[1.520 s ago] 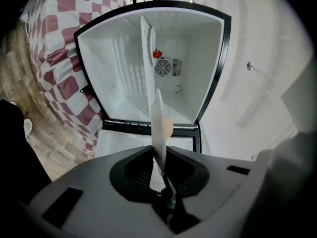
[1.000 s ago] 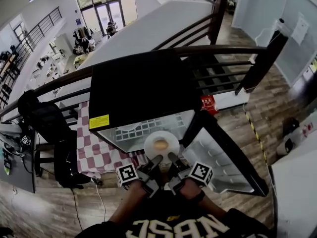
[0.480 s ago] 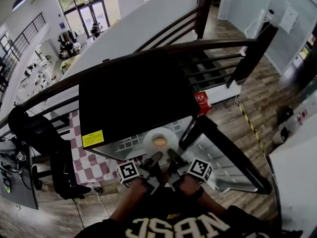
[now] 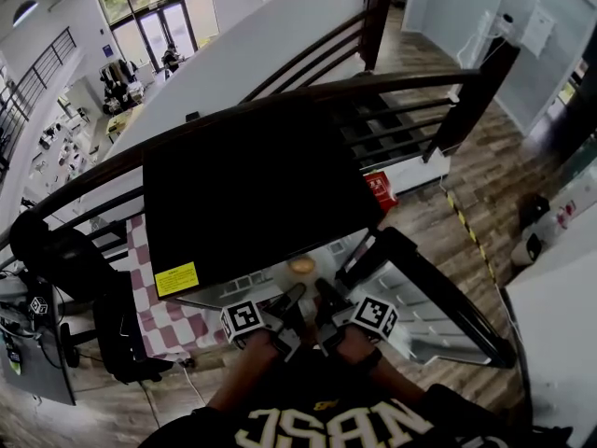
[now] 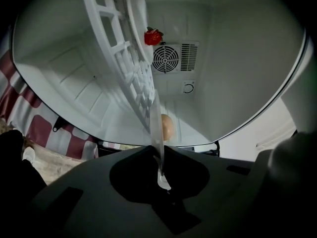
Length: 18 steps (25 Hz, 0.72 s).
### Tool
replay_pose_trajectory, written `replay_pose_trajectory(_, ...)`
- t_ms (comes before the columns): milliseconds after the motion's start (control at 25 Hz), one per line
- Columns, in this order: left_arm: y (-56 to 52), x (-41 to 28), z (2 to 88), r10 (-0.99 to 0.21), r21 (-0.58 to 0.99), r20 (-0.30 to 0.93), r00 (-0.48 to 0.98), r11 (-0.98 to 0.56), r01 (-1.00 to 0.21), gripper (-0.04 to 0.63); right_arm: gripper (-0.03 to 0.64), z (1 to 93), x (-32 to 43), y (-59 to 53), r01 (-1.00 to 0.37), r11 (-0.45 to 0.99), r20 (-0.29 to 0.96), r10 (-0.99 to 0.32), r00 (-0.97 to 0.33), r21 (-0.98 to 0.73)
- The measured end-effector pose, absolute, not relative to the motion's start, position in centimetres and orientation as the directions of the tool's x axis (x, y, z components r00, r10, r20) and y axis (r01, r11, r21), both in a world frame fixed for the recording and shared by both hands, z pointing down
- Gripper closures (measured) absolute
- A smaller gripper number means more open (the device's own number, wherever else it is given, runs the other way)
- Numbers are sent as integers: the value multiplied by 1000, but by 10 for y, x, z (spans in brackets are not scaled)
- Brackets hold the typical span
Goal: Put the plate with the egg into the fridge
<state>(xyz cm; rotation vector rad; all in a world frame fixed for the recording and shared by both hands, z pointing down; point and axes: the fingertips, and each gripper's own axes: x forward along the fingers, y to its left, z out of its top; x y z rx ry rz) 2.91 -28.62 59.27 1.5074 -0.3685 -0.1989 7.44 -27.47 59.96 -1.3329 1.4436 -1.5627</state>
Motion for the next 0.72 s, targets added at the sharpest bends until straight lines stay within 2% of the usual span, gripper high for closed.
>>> replay_pose_trajectory(320,-300,30,604,-365,990,136,921,75,-116,537,568,607,76,-288,-191,-229,278,-916,-290,-954)
replay_pose_trajectory(480,-312,24,610,-396,983,182,900,43,-180,537,568,607,81,-295,-168,-230,270,-923,-274,-958)
replay_pose_trajectory(720,-323,20,612,-418,984,177,891,53,-171,537,569,610,88,-303,-196,-231,278,-925,-259,-953)
